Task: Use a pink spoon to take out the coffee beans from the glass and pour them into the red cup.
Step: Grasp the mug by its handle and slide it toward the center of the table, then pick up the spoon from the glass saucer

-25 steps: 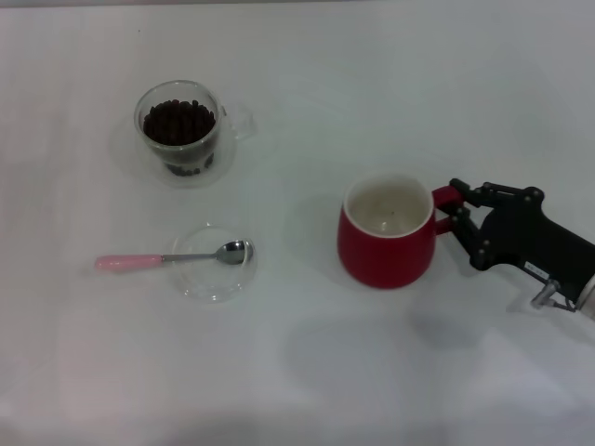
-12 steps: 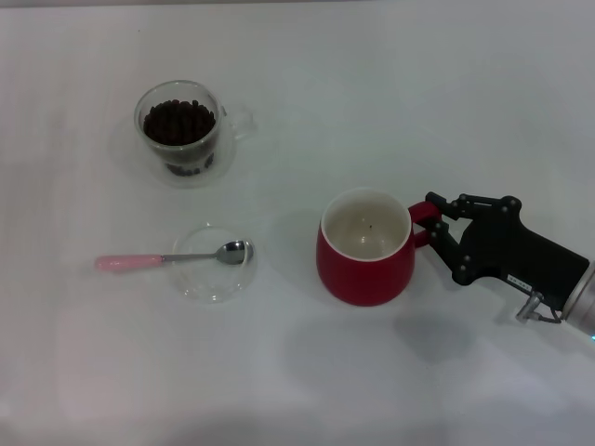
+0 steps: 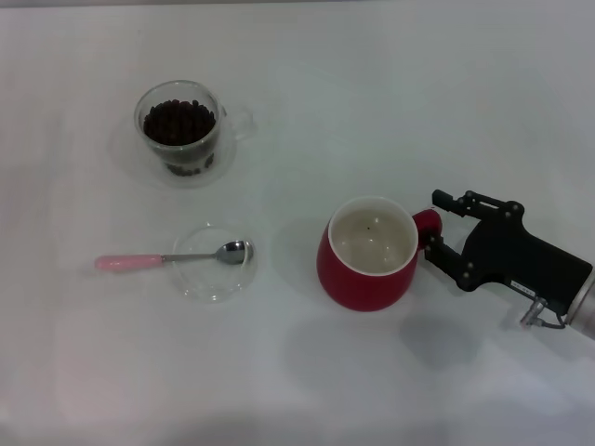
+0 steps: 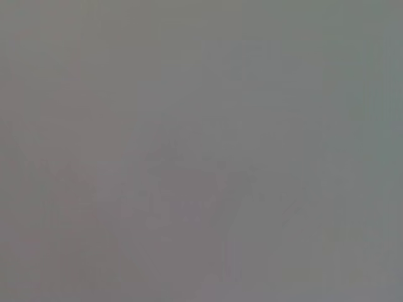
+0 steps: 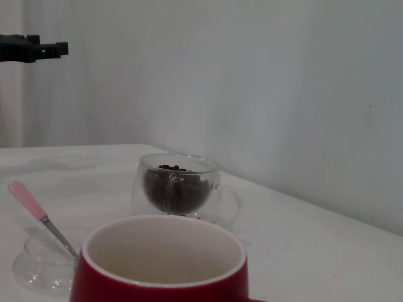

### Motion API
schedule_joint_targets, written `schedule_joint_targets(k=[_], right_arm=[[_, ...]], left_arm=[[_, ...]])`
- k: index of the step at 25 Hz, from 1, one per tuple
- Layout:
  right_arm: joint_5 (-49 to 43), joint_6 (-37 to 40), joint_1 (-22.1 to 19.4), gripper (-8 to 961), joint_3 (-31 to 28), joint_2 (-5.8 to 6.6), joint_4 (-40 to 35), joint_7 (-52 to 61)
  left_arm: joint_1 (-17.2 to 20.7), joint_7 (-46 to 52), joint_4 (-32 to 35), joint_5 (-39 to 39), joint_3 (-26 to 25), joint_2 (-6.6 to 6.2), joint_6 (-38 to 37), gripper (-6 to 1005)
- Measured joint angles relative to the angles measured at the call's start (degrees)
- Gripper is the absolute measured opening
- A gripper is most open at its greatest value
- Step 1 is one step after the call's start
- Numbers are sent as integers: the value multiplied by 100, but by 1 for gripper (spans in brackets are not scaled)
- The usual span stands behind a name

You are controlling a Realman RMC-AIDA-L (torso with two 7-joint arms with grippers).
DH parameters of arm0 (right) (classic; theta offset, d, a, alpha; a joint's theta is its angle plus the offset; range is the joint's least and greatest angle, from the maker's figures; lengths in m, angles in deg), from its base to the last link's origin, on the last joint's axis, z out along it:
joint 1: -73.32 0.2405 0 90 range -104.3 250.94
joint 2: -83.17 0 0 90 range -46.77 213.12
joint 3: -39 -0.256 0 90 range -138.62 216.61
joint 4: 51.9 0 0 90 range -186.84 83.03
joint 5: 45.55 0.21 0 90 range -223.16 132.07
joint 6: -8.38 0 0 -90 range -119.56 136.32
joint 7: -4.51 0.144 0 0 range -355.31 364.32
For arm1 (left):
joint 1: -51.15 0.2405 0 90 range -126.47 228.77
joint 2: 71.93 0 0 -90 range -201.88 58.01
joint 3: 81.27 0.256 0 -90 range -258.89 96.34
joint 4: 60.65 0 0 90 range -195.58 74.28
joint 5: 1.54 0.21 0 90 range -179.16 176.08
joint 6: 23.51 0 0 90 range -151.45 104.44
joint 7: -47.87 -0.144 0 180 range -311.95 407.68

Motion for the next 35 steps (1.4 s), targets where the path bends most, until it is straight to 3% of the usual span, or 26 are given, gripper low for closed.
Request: schedule_joint_targets(k=[6,13,21,27,35], right_arm=[[-34,97,-62,503,9,55,150,-3],[0,717,-210,563,-83,142,438,-66],[7,2124,-328,619,-471,227,1064,-220],[9,3596,-360,629,-1167,473,1351,-224],[11,3930,-245,628,-2062,944,1292,-164]], left_arm=[[47,0,3,0,-1,1,-6,875],[70,0,4,0,-1,4,-12,875],[88,0,-66,19,38,11,-175,876],[301,205,-766,198,59,22,-1275,876],[708,1578,-1904,1035,87,79,-2186,876]])
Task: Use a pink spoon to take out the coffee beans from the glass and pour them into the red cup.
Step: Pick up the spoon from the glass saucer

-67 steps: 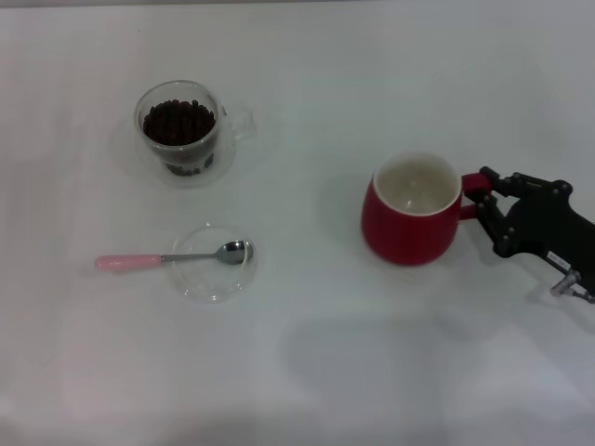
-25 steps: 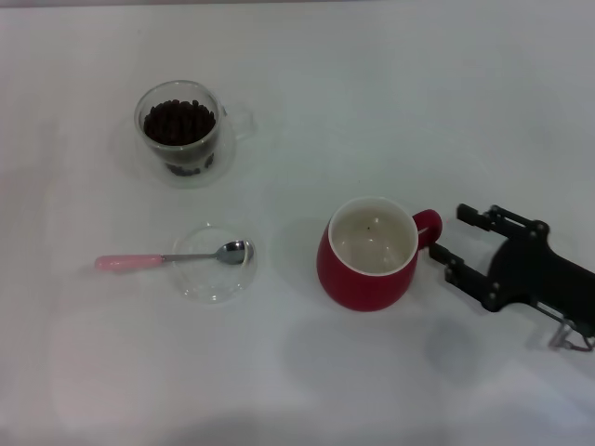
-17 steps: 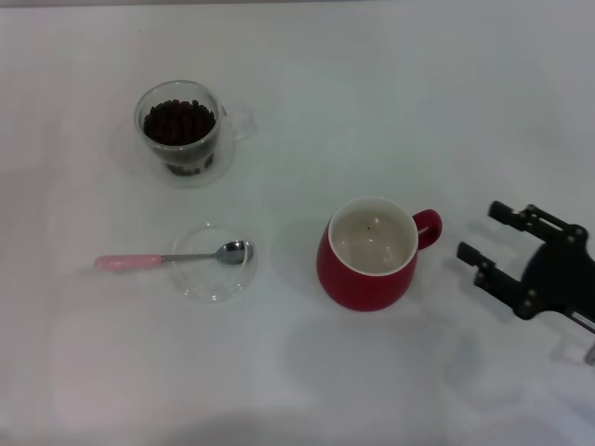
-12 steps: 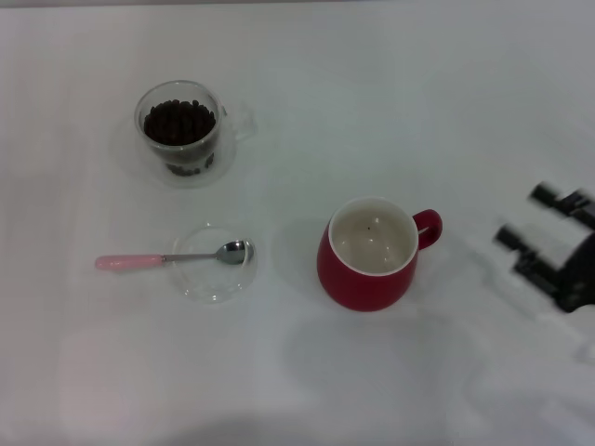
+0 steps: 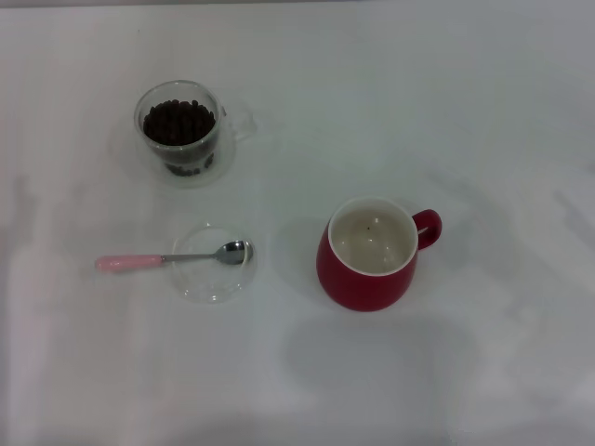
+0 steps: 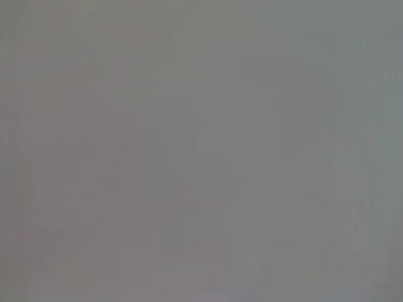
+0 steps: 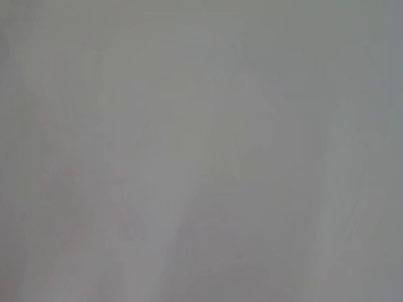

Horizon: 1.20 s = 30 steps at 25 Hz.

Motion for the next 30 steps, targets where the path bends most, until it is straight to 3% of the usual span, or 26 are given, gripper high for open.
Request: schedule_joint_targets(k=[5,9,11,12,20,30], right_arm=[[3,24,77,627,-409,316,41,181],[6,-45,85,627,-628,452,44,133],[8,-123,86,627,-785,464,43,97],[9,-170,85,627,-847,465,37,71],[82,-434,33,626,-1189,445,-1,-57],[140,-473,17,625,-1468,424,-6,-61]], left_arm=[[96,1334,-500,423,348,47,-105,876],[53,2056,-842,439,767,54,114,875],[52,2222,-885,442,807,55,201,875],[105,2824,-934,443,871,56,526,875],[367,3224,-1253,440,1010,72,780,875],[374,3468,-1463,588,1213,90,1146,875]])
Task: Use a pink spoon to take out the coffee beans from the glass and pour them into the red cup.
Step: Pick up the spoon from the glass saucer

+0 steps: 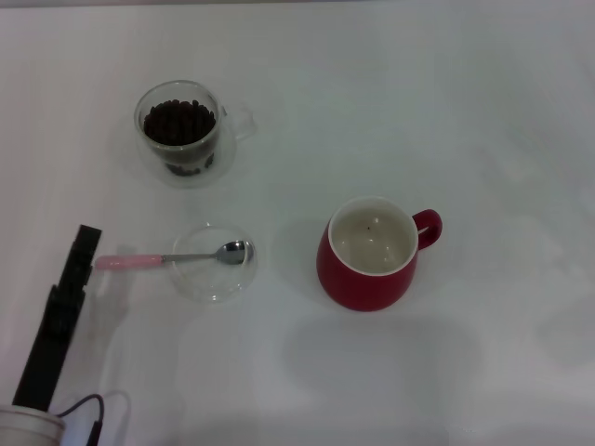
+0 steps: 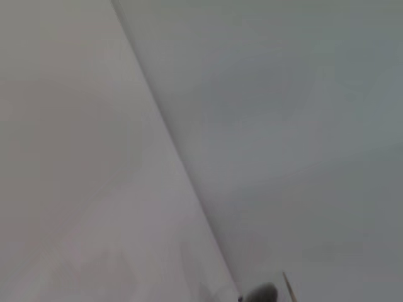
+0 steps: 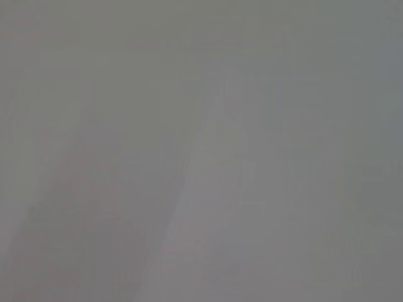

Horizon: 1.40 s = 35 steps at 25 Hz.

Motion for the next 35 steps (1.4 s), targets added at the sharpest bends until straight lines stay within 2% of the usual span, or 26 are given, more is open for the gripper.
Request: schedule_joint_targets(k=[5,15,31,35], right_arm=[[-2,-39,-3,624,-91,-15,-2,0],[3,-1,-82,623,-207,-75,-12,1],[4,-51,-159,623,-398,-96,-3,3],[4,-54,-158,623,-400,-96,-8,3]], left_arm=[[-41,-12,-17,104,3,-1,153,875],[-359,49,33,311,-1,-8,436,876],[-359,-203,-90,548,-33,-1,484,874],[-341,-185,-89,548,-30,-1,527,837]])
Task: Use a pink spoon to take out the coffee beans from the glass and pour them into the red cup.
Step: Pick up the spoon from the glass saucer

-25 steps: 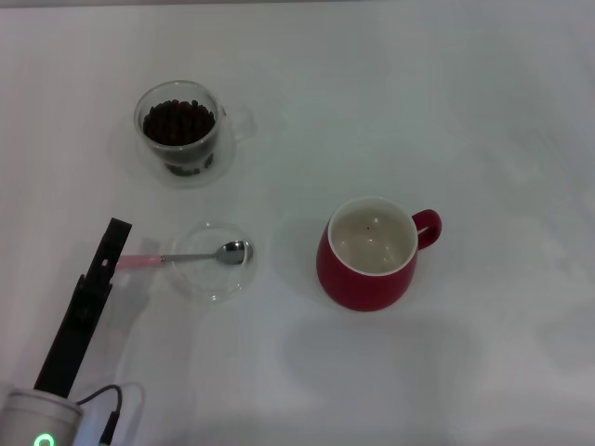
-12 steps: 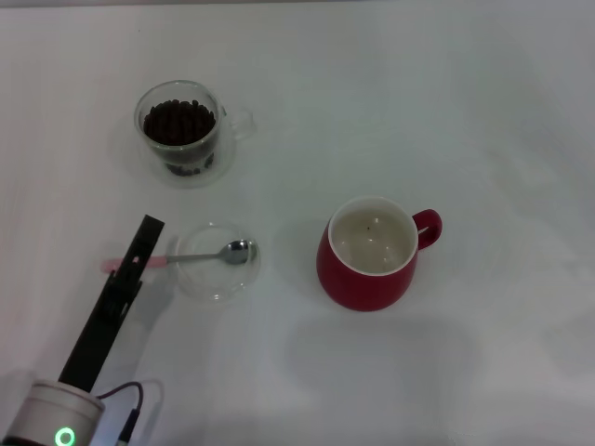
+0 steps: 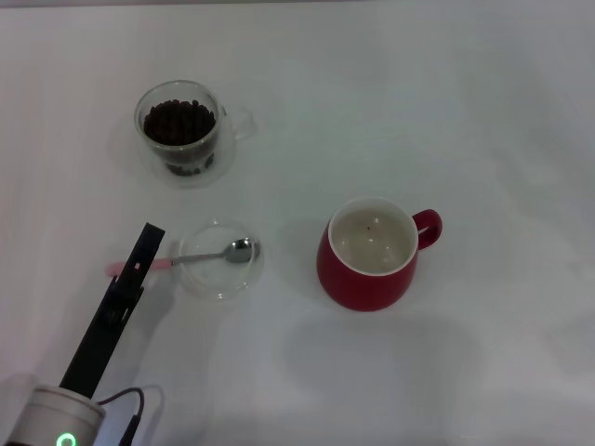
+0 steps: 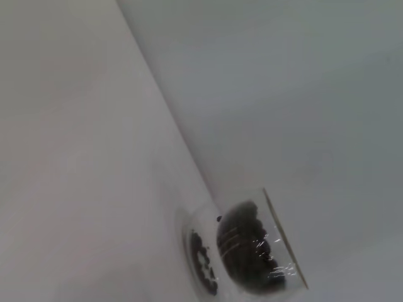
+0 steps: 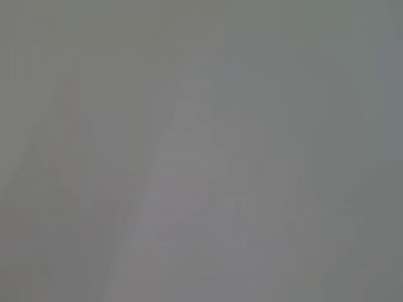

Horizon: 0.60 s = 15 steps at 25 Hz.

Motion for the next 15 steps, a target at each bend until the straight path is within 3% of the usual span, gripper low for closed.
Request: schedule_joint_targets(k=[9,15], right_arm=[[-1,4,-7,623,-1,-10,-4,-79],[0,-6,-5,623,-1,-39,-4,-149]], left_arm=[[-29,205,50,-2,-24,0,326,612],[-27,177,47,-14,-22,0,330,360]])
